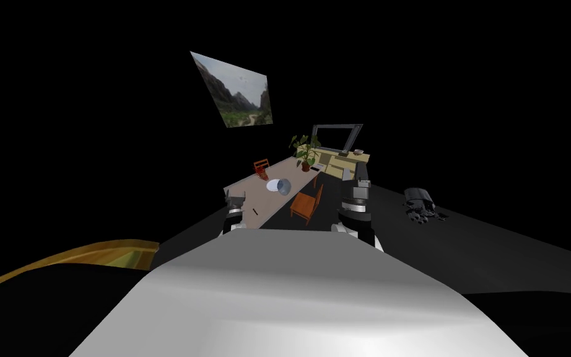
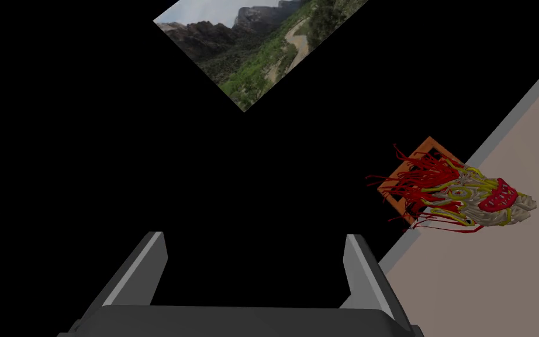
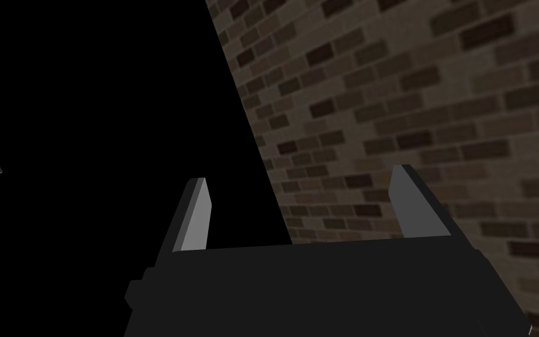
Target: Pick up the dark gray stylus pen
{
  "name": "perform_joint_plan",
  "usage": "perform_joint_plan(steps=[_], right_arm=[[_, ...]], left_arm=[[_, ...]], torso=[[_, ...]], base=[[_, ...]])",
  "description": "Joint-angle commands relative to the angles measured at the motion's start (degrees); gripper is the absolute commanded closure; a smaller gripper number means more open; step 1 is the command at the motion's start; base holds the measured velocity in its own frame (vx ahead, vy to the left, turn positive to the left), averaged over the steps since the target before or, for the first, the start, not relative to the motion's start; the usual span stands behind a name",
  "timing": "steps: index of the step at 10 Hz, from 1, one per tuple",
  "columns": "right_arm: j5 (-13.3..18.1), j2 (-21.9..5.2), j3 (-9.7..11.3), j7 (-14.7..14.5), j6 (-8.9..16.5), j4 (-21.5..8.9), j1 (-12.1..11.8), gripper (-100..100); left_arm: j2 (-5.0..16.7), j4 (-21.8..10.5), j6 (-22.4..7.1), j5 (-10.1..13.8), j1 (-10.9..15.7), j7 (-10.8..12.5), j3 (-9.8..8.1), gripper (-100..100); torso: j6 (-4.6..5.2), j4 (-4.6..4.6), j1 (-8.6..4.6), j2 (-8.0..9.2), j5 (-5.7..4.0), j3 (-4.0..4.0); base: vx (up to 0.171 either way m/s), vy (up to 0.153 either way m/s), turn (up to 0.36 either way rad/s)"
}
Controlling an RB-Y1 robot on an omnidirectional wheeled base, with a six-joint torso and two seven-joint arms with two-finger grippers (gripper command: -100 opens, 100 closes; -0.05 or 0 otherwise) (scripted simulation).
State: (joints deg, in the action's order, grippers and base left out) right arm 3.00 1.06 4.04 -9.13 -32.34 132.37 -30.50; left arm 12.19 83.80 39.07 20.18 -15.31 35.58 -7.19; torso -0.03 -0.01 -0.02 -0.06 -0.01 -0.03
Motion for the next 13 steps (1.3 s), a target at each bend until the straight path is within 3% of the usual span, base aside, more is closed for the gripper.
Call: perform_joint_plan(steps=[1,2,5,6,7,8,9,11,12,13], right_arm=[[0.00,0.00,0.00,0.00,0.00,0.00,0.00,0],[0.00,0.00,0.00,0.00,0.00,0.00,0.00,0],[0.00,0.00,0.00,0.00,0.00,0.00,0.00,0],[0.00,0.00,0.00,0.00,0.00,0.00,0.00,0],[0.00,0.00,0.00,0.00,0.00,0.00,0.00,0],[0.00,0.00,0.00,0.00,0.00,0.00,0.00,0],[0.00,0.00,0.00,0.00,0.00,0.00,0.00,0],[0.00,0.00,0.00,0.00,0.00,0.00,0.00,0],[0.00,0.00,0.00,0.00,0.00,0.00,0.00,0],[0.00,0.00,0.00,0.00,0.00,0.00,0.00,0]], left_arm=[[-0.28,-2.86,0.16,1.42,0.96,2.86,-0.47,-100],[-0.28,-4.17,0.16,1.42,0.96,3.22,-0.47,-100],[-0.82,-9.92,0.67,3.90,2.81,8.24,-1.31,-100],[-0.82,-11.73,0.67,3.90,2.81,8.60,-1.31,-100],[-1.13,-13.51,0.90,5.11,3.74,11.13,-1.72,-100],[-1.13,-15.46,0.90,5.11,3.74,11.25,-1.72,-100],[-1.48,-16.85,1.11,6.31,4.66,13.62,-2.12,-100],[-1.48,-19.16,1.11,6.31,4.66,13.85,-2.12,-100],[-1.85,-21.28,1.32,7.47,5.57,16.40,-2.51,-100],[-1.85,-21.70,1.32,7.47,5.57,16.40,-2.51,-100]], torso=[[0.00,0.00,0.00,0.00,0.00,0.00],[0.01,0.00,-0.01,0.00,0.00,0.00],[0.00,0.00,0.01,-0.02,0.00,-0.01],[0.01,0.00,0.00,-0.01,0.00,-0.01],[-0.01,0.00,0.00,0.01,0.00,0.01],[0.02,0.00,-0.01,0.00,0.00,0.00],[-0.01,0.00,0.00,0.01,0.00,0.00],[-0.01,0.00,0.00,0.01,0.00,0.00],[-0.01,0.01,0.00,0.03,0.00,0.02],[0.01,0.01,-0.02,0.02,-0.01,0.01]], base=[[0.015,-0.003,-0.101],[0.012,0.000,-0.047],[0.017,-0.002,-0.070],[0.013,-0.002,-0.044],[0.014,-0.004,-0.099],[0.014,-0.001,-0.040],[0.015,0.000,-0.065],[0.011,-0.001,-0.020],[0.010,-0.004,-0.074],[0.013,0.000,-0.054]])
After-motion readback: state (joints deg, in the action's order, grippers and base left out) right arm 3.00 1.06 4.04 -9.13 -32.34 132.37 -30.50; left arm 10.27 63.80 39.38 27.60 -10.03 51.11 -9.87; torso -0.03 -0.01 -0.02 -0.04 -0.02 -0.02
